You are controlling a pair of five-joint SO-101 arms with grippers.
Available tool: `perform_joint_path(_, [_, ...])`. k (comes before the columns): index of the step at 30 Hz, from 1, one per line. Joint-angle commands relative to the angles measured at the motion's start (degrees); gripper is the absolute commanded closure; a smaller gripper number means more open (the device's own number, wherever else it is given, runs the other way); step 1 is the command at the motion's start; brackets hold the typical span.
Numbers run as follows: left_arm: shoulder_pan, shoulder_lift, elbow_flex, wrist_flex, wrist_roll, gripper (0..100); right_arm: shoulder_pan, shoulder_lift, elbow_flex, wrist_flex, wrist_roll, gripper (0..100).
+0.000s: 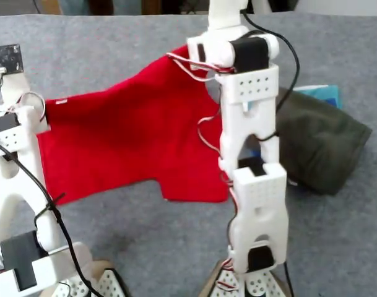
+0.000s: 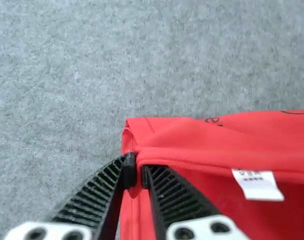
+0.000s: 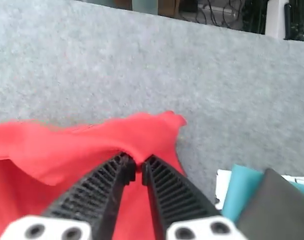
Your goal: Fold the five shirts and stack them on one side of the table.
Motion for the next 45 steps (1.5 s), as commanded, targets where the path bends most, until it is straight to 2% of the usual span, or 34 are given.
perform_joint_path(1, [0.48, -0.53, -3.3, 5.54, -3.87, 97, 0.53, -3.74, 3.03, 0.62, 0.35, 98.5])
perform_joint_path(5, [1.8, -0.53, -3.21, 13.01, -7.47, 97, -0.79, -11.82, 17.63, 0.62, 0.35, 98.5])
perform_joint_path(11, [1.8, -0.53, -2.86, 17.67, -7.65, 97, -0.88, -26.15, 44.26, 0.26, 0.53, 98.5])
perform_joint_path(15, [1.89, -2.99, 1.45, 17.85, -9.93, 97, -0.88, -35.21, 59.65, -1.49, 0.88, 98.5])
perform_joint_path(19, [1.98, -10.73, 11.91, 15.47, -12.04, 97, -0.53, -42.95, 71.43, -4.57, 0.88, 98.5])
perform_joint_path(23, [1.98, -20.04, 22.9, 11.08, -12.75, 97, 0.88, -48.84, 78.73, -5.63, 0.88, 98.5])
perform_joint_path(28, [2.86, -28.84, 31.52, 10.46, -13.1, 97, 5.19, -53.93, 83.12, -4.66, 4.13, 98.5])
perform_joint_path(34, [-1.8, -30.95, 33.89, 10.46, -16.7, 97, 5.1, -58.86, 92.35, -4.66, 4.92, 98.5])
perform_joint_path(45, [-1.1, -30.95, 38.11, 8.09, -18.99, 97, 4.04, -63.25, 107.65, -8.88, 5.01, 98.5])
